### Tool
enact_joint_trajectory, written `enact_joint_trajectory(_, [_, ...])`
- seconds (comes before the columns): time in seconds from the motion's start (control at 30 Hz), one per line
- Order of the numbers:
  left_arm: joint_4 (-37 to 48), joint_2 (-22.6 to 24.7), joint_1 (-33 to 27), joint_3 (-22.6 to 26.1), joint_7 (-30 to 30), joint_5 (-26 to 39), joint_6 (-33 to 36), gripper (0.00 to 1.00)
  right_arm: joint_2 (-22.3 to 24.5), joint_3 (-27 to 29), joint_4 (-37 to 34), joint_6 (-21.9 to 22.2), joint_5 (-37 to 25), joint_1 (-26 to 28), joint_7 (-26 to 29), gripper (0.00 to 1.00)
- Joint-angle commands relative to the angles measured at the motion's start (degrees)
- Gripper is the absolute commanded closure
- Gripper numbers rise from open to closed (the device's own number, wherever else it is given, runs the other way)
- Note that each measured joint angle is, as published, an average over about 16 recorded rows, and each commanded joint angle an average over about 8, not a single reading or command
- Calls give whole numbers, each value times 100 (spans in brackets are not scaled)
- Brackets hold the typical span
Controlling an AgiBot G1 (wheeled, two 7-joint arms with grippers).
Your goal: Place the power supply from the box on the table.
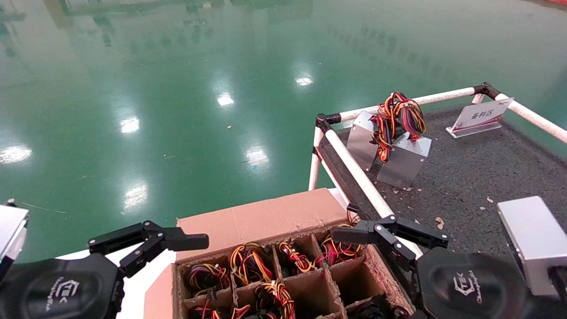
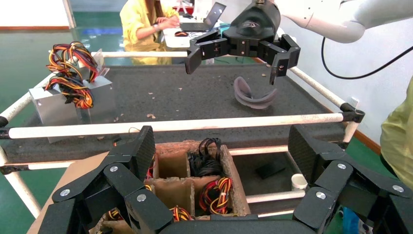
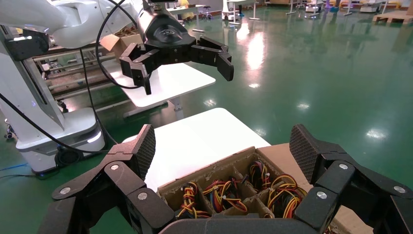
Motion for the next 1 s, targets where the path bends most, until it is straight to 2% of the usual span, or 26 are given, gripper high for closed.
enact_joint_trajectory(0.03, [0,0,0,0,0,0,0,0,0,0,0,0,0,0,0,0])
enact_joint_trajectory(0.43, [0,0,0,0,0,0,0,2,0,0,0,0,0,0,0,0])
enact_joint_trajectory(0.47, [0,0,0,0,0,0,0,10,0,0,0,0,0,0,0,0])
enact_joint_trajectory(0.7, [0,0,0,0,0,0,0,96,0,0,0,0,0,0,0,0])
enact_joint_trajectory(0.73, [0,0,0,0,0,0,0,100,0,0,0,0,0,0,0,0])
enact_joint_trajectory(1.0, [0,0,0,0,0,0,0,100,0,0,0,0,0,0,0,0])
